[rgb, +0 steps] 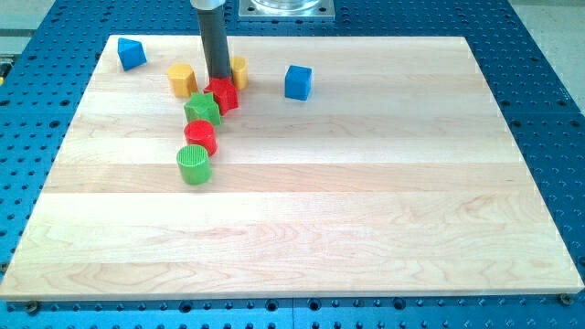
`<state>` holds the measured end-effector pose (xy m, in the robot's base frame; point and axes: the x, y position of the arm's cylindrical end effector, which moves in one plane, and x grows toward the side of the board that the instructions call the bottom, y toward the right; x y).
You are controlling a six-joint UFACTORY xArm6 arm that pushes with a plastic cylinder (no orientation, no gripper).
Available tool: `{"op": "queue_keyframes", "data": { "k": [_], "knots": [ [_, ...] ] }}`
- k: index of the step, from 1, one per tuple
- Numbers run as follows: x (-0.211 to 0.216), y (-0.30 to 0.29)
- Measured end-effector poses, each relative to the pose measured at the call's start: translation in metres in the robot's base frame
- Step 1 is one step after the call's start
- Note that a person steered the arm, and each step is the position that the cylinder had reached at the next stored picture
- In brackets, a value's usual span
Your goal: Slide the yellow hexagon diagonally top right to the yellow heart
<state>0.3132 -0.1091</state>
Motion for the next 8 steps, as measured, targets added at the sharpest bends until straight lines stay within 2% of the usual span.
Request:
{"op": "queue_keyframes", "data": {
  "k": [1,2,3,4,5,6,7,8],
  "knots": [
    [0.040,-0.015],
    [0.034,-0.064],
    [0.004,-0.096],
    [-0.065,-0.057],
    [-0.079,-0.074],
    [-0.004,-0.092],
    [0.045,-0.092],
    [0.004,-0.048]
  ]
}}
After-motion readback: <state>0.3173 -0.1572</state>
